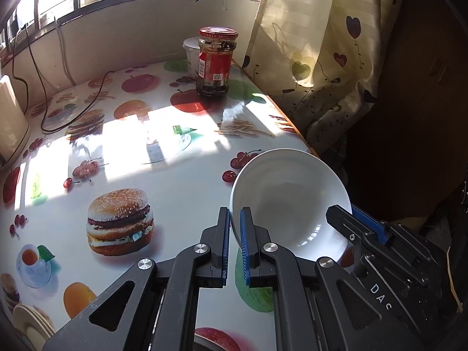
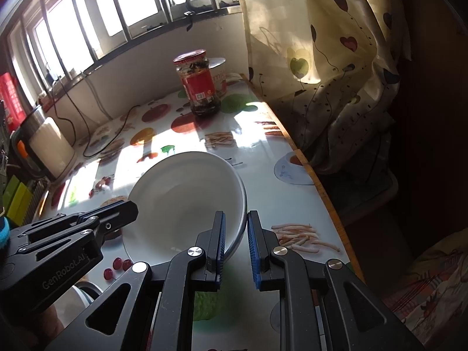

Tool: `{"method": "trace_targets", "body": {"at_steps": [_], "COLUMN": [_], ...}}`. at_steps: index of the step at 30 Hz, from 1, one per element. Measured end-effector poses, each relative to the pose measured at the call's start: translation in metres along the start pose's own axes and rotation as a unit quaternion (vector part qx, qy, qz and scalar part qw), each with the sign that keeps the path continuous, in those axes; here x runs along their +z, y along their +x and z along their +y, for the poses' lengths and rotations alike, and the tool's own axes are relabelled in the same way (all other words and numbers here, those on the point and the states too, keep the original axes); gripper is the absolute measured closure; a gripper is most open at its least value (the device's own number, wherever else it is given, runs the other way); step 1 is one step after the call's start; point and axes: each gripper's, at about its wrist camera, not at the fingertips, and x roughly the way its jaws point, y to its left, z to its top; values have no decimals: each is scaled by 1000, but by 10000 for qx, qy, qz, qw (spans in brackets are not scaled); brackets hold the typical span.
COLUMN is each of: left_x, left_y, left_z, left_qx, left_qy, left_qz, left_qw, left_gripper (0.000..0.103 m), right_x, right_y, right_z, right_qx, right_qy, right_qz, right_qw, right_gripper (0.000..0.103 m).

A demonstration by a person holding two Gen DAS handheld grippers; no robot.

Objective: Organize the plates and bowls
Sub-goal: 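Lift the second white bowl with both tools toward the bowl stack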

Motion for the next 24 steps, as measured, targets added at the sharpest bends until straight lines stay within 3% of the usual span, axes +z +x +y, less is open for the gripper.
{"method": "trace_targets", "body": {"at_steps": [24], "left_x": [-19], "left_y": [-55], "left_z": [16], "left_qx": [-124], "left_qy": [-60], "left_qz": [-359], "left_qw": [9993], "left_gripper": [96], "right_x": [-12], "right_y": [-54], "right_z": [35], "right_qx": [18], "right_qy": [-152], "right_qz": [-356], "right_qw": [9992], "right_gripper": [88]}}
